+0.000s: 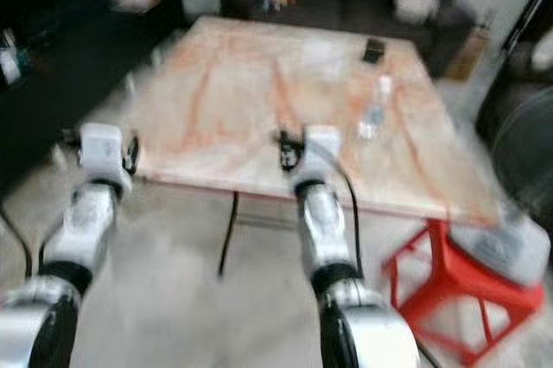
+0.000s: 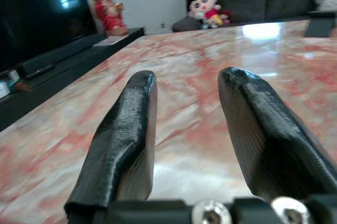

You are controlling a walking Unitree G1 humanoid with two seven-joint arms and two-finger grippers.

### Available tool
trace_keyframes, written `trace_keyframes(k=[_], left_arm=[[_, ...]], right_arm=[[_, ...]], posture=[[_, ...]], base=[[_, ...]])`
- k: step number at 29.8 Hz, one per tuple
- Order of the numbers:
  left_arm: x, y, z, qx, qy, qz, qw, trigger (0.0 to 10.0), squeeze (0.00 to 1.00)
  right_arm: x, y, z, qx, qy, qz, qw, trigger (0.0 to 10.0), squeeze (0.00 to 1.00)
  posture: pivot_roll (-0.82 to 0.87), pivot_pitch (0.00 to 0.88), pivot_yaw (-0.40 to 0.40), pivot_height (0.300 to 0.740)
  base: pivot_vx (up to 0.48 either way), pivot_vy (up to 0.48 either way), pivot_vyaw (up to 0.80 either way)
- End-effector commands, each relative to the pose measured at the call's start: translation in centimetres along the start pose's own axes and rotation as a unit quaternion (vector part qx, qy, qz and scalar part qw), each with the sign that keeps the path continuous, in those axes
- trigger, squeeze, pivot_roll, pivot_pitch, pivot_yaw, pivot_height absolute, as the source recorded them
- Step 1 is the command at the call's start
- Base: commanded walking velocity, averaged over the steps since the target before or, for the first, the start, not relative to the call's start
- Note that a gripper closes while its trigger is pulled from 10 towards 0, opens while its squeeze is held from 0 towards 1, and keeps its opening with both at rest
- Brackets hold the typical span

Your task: Picking trash to rubbish bin

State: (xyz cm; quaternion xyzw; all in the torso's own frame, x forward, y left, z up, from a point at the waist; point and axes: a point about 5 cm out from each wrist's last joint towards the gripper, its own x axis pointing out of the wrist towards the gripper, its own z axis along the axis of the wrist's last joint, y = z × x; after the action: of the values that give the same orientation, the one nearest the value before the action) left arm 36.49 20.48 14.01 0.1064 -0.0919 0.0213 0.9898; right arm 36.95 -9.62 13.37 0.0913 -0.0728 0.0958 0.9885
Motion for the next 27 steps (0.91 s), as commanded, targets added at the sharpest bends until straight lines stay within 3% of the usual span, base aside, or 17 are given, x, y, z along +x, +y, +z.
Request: trace_keyframes(k=[1,5,27], left_arm=[[0.28,-1.52,0.81,-0.012,-0.021,-0.027,0.999,10.0,0.0],[0.35,-1.73,0.92,-0.01,-0.023,-0.033,0.999,10.0,0.0],[0.61,-1.39,1.25,-0.004,-0.023,-0.016,1.0,10.0,0.0]], right_arm=[[-0.15,-1.37,0.29,-0.004,-0.005,-0.018,1.0,10.0,0.0],[-0.04,-1.36,0.58,-0.004,-0.012,-0.02,1.0,10.0,0.0],[0.16,-1.43,1.06,-0.007,-0.022,-0.023,0.999,10.0,0.0]], posture=[[0.06,0.0,-0.032,0.74],[0.06,0.0,-0.034,0.74],[0.07,0.0,-0.036,0.74]], base=[[0.0,0.0,-0.77],[0.0,0.0,-0.65],[0.022,0.0,0.0]])
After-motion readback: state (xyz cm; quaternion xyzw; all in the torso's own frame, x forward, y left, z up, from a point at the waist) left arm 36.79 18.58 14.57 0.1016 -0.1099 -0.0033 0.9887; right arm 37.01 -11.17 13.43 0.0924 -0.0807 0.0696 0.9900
